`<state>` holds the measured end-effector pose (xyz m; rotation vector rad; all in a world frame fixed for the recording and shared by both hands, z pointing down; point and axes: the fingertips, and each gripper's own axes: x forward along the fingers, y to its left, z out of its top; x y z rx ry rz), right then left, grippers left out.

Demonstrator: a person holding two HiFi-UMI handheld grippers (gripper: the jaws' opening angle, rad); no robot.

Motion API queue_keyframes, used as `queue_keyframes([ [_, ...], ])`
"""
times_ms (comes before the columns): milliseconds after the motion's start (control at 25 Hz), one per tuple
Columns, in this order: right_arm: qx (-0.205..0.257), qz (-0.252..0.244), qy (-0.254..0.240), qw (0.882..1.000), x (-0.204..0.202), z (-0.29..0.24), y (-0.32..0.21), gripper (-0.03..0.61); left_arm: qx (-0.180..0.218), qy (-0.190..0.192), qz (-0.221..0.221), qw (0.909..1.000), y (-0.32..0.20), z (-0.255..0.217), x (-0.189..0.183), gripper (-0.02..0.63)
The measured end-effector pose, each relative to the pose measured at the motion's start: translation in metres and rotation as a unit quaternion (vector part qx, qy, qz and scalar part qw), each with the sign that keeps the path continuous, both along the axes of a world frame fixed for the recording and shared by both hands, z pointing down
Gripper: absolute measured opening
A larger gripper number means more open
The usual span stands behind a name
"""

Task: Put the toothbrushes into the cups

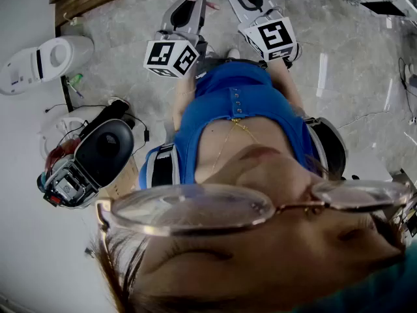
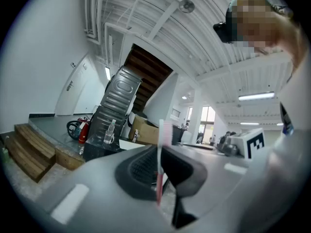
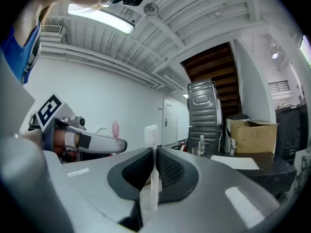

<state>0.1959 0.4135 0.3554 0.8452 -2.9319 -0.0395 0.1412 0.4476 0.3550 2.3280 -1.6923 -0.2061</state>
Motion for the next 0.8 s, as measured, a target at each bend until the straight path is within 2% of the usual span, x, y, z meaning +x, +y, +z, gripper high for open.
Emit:
queue_keyframes([
  [400, -0.012, 0.005, -0.018, 1.0, -0.013, 0.01, -0.024, 0.02, -0.008, 0.016, -0.006, 0.9998, -0.018, 0.012, -0.02, 0.018],
  [800, 0.0, 0.017, -0.013, 1.0, -0.069, 0.008, -0.104, 0.02, 0.0, 0.026, 0.031, 0.9992, -0.11, 0.016, -0.072, 0.018],
])
